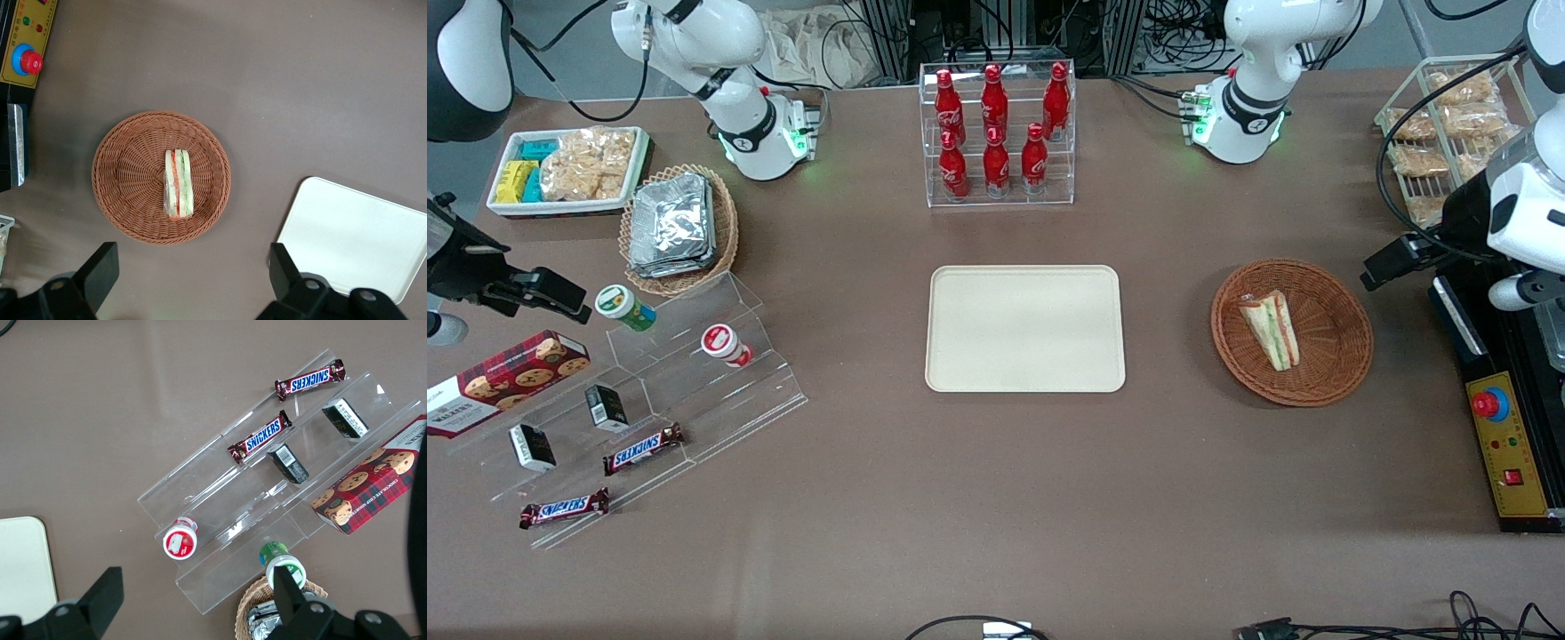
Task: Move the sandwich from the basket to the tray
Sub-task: 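Move the left gripper over the wrapped sandwich in the wicker basket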
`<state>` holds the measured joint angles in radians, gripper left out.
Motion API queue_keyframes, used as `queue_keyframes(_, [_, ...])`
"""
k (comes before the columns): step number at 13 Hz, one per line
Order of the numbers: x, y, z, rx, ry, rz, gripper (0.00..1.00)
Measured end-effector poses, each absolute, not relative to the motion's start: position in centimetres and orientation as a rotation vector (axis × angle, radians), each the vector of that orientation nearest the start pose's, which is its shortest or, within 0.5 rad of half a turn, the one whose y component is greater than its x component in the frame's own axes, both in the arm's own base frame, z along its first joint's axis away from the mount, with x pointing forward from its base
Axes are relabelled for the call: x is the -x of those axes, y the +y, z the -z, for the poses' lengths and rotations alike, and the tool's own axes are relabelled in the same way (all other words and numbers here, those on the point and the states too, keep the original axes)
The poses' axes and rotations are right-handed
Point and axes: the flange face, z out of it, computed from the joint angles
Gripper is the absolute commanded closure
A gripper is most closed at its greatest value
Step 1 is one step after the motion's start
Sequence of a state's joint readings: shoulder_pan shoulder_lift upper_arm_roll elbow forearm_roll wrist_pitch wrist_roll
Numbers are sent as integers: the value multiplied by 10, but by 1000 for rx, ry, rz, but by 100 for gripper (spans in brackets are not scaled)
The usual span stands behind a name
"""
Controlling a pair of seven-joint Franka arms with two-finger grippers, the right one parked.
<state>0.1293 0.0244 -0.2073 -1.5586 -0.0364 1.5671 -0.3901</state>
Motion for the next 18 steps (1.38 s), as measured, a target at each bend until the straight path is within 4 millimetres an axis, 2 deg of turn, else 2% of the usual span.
queue_keyframes(6, [-559,-46,-617,3139,-496,-41,0])
queue_keyframes(9, [-564,-36,-606,3119,-515,-81,0])
queue_keyframes(11, [-574,-33,-581,3101,-512,-153,0])
queue_keyframes(14, [-593,-34,-520,3079,-490,-228,0])
queue_keyframes(16, [-591,-44,-474,3079,-475,-225,0])
queue_keyframes(18, [-578,-53,-435,3078,-469,-203,0])
